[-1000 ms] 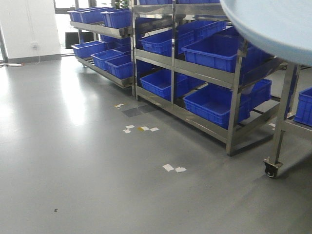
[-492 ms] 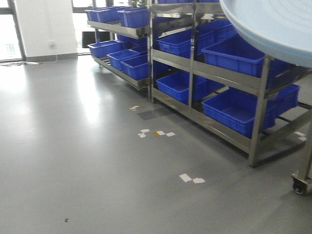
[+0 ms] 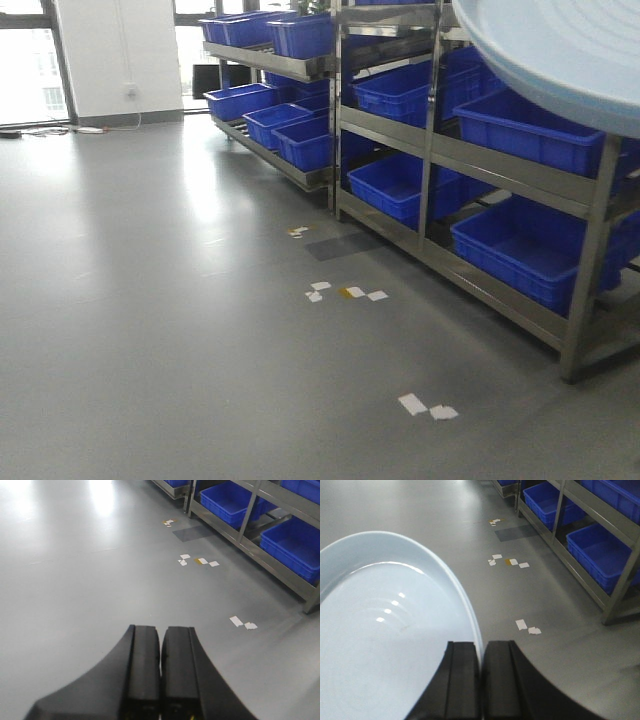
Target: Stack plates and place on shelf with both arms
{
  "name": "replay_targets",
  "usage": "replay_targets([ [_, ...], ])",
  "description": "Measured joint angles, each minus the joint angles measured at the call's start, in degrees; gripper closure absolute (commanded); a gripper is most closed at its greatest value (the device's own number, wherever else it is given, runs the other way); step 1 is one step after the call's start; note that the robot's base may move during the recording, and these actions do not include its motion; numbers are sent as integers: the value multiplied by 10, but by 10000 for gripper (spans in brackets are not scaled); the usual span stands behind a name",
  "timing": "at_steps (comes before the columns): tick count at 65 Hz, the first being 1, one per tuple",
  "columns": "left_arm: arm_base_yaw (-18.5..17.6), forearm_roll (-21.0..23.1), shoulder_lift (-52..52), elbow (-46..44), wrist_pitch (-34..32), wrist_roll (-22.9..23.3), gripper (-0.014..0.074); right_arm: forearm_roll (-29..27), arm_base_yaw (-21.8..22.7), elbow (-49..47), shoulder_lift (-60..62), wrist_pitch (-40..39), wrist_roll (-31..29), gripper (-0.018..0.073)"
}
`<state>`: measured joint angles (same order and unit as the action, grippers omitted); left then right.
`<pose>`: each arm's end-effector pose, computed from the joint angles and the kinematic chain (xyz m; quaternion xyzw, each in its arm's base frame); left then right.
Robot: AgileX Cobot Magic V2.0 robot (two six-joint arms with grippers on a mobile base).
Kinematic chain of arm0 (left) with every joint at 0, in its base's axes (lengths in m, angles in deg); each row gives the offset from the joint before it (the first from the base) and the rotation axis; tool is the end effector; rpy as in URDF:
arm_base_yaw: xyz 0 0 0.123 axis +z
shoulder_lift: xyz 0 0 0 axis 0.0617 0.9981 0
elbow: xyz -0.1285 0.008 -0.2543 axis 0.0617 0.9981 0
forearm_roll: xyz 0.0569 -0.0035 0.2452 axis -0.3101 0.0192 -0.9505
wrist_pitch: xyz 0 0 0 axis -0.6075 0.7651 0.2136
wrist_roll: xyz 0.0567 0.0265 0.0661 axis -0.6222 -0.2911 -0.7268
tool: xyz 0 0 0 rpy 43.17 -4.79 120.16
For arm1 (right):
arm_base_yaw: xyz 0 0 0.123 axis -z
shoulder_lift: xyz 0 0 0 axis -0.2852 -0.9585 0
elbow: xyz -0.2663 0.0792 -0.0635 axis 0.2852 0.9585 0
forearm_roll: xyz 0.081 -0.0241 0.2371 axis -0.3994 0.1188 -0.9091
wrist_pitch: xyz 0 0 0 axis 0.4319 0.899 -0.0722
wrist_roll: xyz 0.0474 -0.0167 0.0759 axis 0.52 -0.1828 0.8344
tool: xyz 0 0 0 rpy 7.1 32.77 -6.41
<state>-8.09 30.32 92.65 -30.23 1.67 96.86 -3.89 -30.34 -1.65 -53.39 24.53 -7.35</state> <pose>0.0810 -0.0060 0.2952 0.0030 0.8190 -0.0443 0.5720 0.1056 0.0203 0.3579 -0.0388 0.8164 0.0750 0.5713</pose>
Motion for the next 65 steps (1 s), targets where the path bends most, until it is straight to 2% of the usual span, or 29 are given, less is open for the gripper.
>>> replay_targets([
  [65,0,0,1,0,0,0,513,0,0,0,0,0,0,537],
])
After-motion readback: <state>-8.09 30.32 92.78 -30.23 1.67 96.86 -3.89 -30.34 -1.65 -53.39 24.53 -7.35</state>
